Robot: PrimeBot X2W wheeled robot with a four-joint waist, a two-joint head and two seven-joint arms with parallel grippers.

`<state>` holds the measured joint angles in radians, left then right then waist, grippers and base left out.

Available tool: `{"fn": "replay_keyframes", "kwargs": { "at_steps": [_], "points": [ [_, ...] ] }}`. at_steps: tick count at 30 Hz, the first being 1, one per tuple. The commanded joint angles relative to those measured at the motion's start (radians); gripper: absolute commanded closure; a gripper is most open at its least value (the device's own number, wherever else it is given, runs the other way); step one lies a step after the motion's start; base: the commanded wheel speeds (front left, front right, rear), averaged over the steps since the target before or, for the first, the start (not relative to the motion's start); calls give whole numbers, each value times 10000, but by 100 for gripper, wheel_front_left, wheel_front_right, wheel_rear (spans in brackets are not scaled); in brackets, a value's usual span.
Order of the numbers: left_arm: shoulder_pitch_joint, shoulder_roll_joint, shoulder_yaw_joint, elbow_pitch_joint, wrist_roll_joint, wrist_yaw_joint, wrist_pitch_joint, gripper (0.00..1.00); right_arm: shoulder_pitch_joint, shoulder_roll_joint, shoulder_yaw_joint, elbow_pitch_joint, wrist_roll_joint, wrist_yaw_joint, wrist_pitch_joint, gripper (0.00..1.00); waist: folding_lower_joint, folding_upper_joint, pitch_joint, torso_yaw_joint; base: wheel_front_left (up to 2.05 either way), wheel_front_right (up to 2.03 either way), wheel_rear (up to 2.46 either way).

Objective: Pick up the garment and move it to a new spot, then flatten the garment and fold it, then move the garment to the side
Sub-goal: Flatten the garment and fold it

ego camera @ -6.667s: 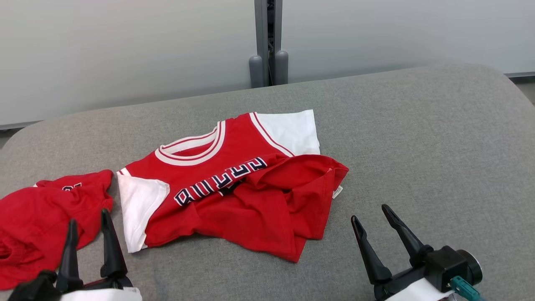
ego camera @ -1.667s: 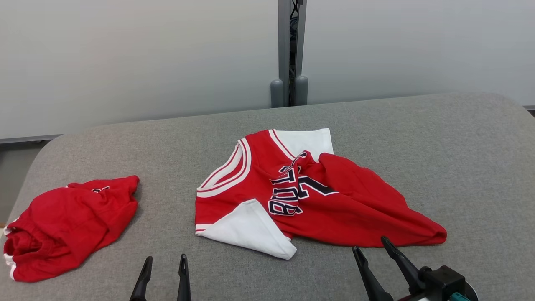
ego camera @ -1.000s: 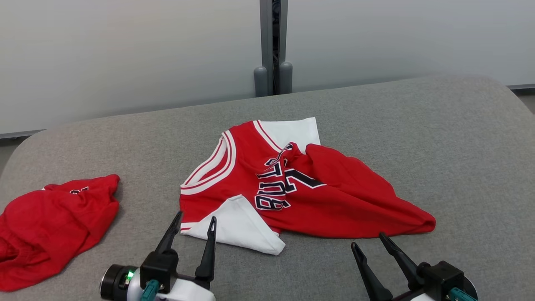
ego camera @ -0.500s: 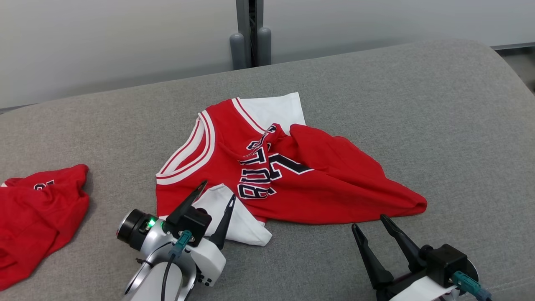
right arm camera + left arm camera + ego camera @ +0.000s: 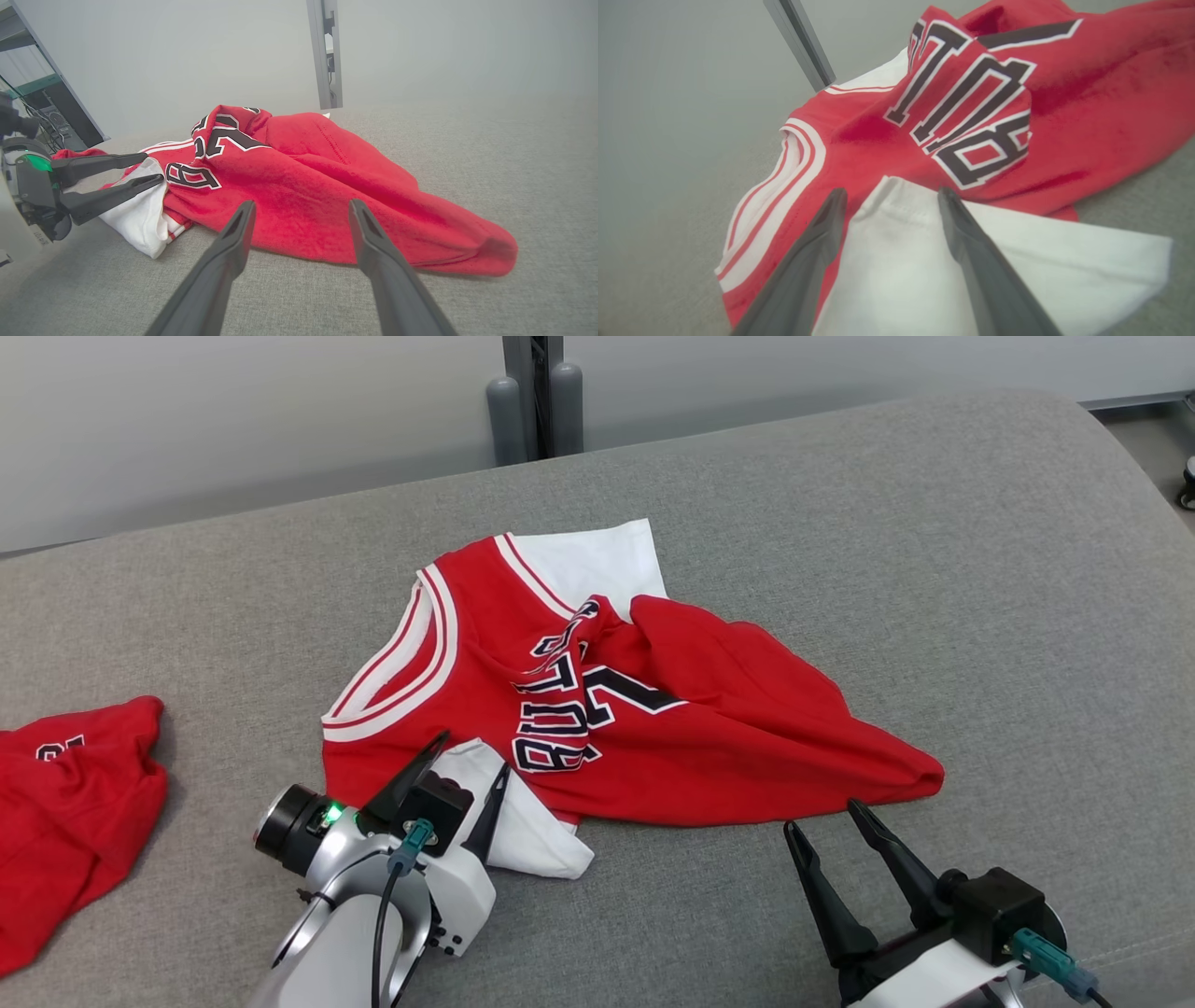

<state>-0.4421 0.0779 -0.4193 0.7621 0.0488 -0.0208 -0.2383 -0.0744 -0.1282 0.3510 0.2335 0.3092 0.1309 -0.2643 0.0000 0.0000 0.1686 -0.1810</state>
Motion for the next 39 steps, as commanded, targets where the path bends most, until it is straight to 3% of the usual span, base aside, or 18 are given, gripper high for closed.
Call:
{"fn": "replay_keyframes", "kwargs": {
  "at_steps": [1,2,3,5,13,26,39],
  "points": [
    [-224,-3,-3,138,-87,124,-66,0,-128,-37,-10,-61,55,-3,-14,0,0,0,32,-25,0,0,0],
    [-262,-16,-17,210,-93,147,-82,0,-138,-40,-2,-62,65,-3,-14,0,0,0,43,-33,0,0,0],
    [-281,-28,-35,285,-117,164,-91,28,-149,-42,0,-61,73,-3,-14,0,0,0,51,-39,0,0,0],
    [-303,-38,-60,457,-150,186,-94,98,-163,-45,3,-59,93,-3,-14,0,0,0,55,-47,0,0,0],
    [-186,-52,94,175,-475,445,-224,100,-81,-47,-13,-53,115,-3,-13,0,0,0,-37,-65,0,0,0],
    [2807,684,1103,-4413,-1350,1433,-254,100,16,-451,-1147,383,308,-3,-13,0,0,0,-76,396,0,0,0],
    [3868,1196,1574,-6278,-1519,2049,402,100,377,-1117,-1559,879,883,-3,-13,0,0,0,-128,716,0,0,0]
  ]
}}
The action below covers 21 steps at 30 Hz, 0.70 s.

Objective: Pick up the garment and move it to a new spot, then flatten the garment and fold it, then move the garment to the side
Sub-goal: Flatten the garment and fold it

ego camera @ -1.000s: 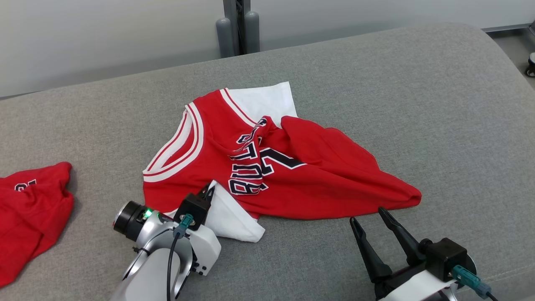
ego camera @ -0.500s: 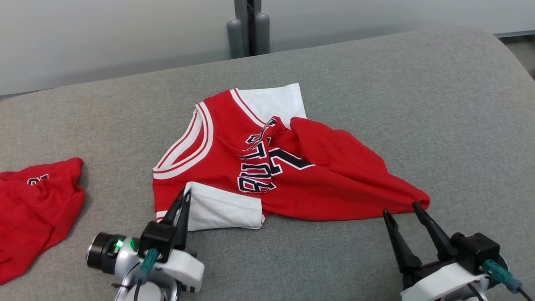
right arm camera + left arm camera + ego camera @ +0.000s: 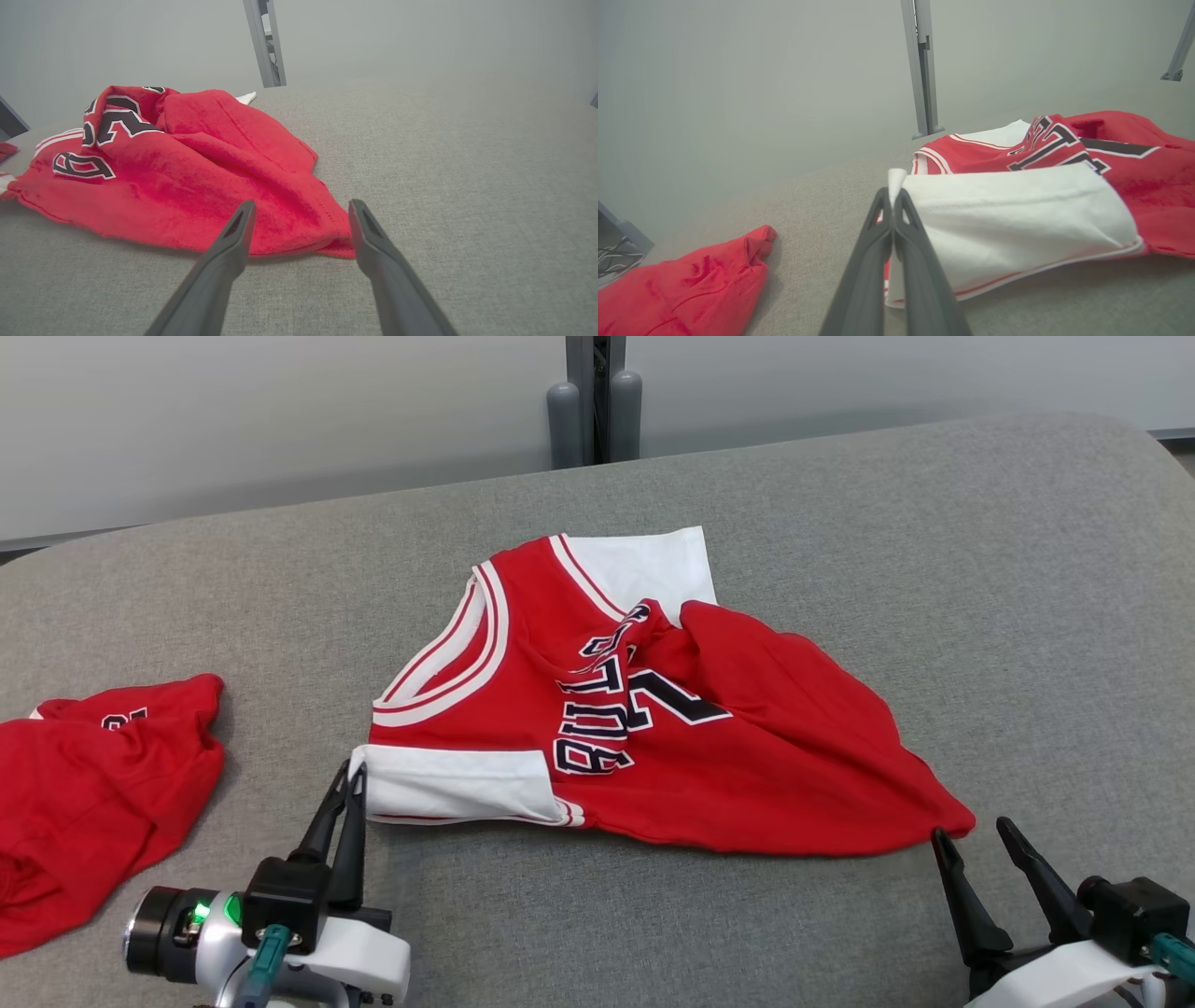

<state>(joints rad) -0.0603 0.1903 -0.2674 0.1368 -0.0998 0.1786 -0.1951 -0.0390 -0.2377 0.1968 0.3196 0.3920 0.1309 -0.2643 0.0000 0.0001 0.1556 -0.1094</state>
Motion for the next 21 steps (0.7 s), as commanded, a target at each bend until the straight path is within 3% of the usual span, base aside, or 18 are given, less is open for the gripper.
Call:
{"fn": "replay_keyframes", "kwargs": {
  "at_steps": [1,21],
  "points": [
    [106,107,88,-117,-52,90,21,100,46,-51,-39,44,113,-3,-13,0,0,-1,10,-3,0,0,0],
    [501,487,215,-1265,-19,495,683,100,-958,-49,933,2344,1222,-3,-13,0,0,-1,104,74,0,0,0]
  ]
}}
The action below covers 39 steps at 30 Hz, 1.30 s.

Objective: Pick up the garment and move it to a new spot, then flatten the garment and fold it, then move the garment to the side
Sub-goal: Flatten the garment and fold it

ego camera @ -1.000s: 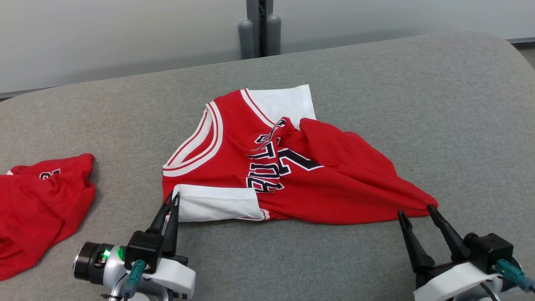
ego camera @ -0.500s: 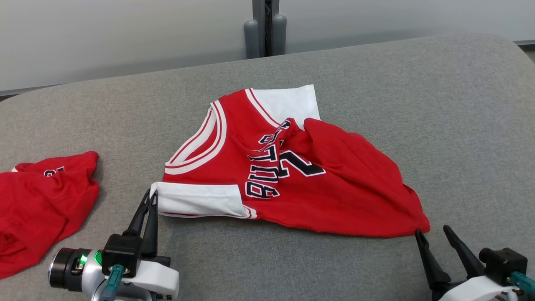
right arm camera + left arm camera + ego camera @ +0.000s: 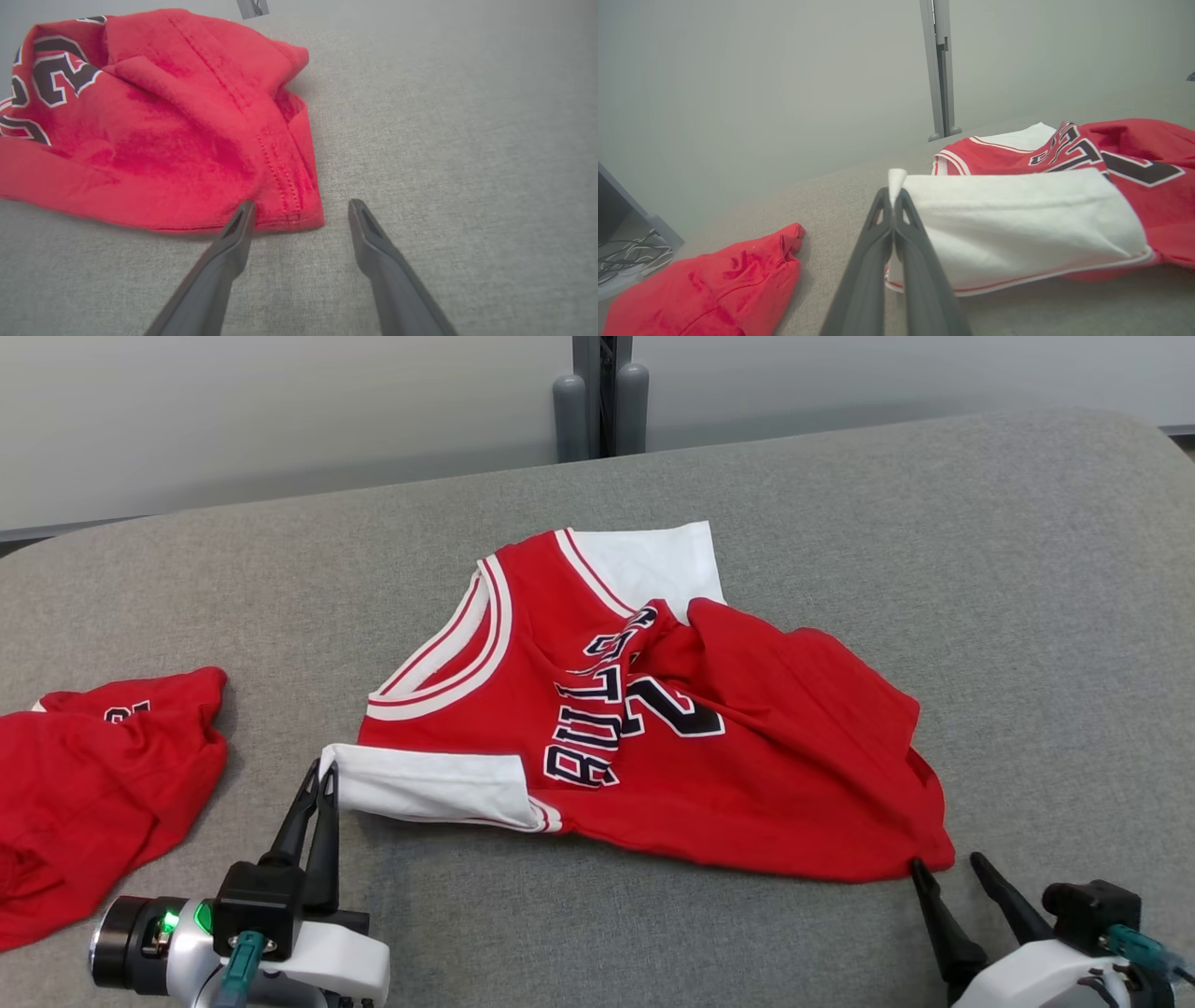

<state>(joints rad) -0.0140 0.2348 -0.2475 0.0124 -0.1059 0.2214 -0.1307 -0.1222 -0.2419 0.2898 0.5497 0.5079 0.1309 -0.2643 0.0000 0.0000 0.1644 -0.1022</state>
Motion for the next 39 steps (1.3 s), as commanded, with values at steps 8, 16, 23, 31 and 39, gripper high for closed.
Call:
{"fn": "replay_keyframes", "kwargs": {
  "at_steps": [8,16,23,31,39],
  "points": [
    [-63,81,-99,-305,87,169,213,100,-837,-68,885,925,391,-3,-12,95,0,0,208,34,0,0,0],
    [-84,209,-74,-641,41,145,-62,100,-887,-264,229,172,514,-3,-13,100,0,0,92,-11,0,0,0],
    [-360,580,200,-1333,-373,-320,-543,100,-784,-506,-919,-2173,460,-3,-13,100,0,0,-308,-181,0,0,0],
    [-1687,1278,552,-2507,-949,-1278,-523,100,-1590,-1131,-1501,-4209,554,-3,-13,100,0,0,-875,-139,0,0,0],
    [-3928,2118,1000,-3177,-1490,-2185,178,100,-3470,-2185,-904,-4237,761,-3,104,100,0,0,-1491,-181,0,0,0]
  ]
}}
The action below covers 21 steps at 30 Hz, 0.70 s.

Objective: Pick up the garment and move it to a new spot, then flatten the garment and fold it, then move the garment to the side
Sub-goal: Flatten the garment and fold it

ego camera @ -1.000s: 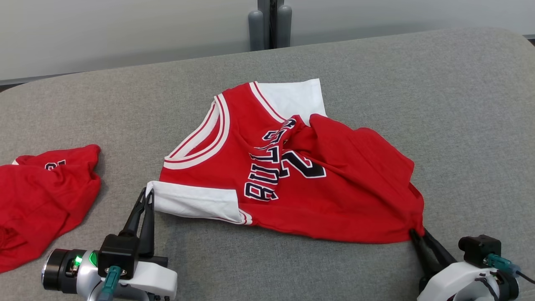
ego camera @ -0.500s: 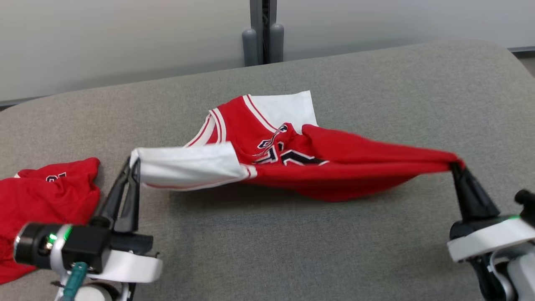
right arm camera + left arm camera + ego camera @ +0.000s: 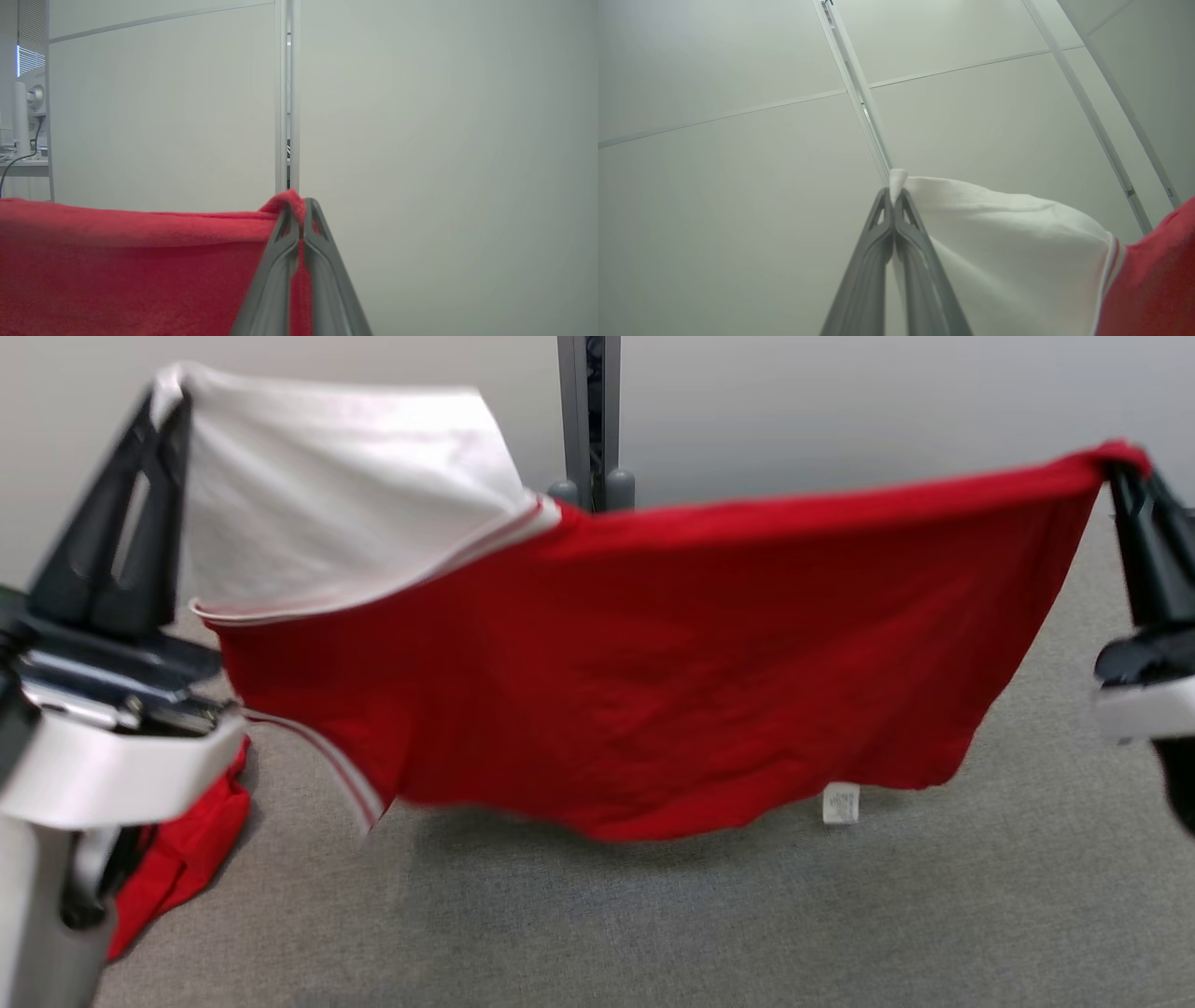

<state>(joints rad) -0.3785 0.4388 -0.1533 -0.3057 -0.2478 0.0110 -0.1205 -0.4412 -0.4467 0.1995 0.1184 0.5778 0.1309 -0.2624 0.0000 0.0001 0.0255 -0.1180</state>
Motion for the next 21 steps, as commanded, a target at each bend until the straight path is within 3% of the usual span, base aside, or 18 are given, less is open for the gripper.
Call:
{"fn": "replay_keyframes", "kwargs": {
  "at_steps": [1,10,16,21],
  "points": [
    [-558,156,79,24,-152,-203,158,100,-555,-283,86,164,85,-3,165,100,0,-1,-152,-30,0,0,0],
    [-2555,570,222,650,-566,-746,498,100,-2484,-888,242,679,455,-3,562,100,0,-1,-325,-9,0,0,0],
    [-3211,669,19,1475,-891,-1004,633,100,-3145,-660,499,1306,463,-3,772,100,0,-1,-160,-73,0,0,0],
    [-4512,878,-783,3021,-656,-1282,368,100,-4380,-126,1213,2678,184,-3,768,100,0,-1,478,-111,0,0,0]
  ]
}}
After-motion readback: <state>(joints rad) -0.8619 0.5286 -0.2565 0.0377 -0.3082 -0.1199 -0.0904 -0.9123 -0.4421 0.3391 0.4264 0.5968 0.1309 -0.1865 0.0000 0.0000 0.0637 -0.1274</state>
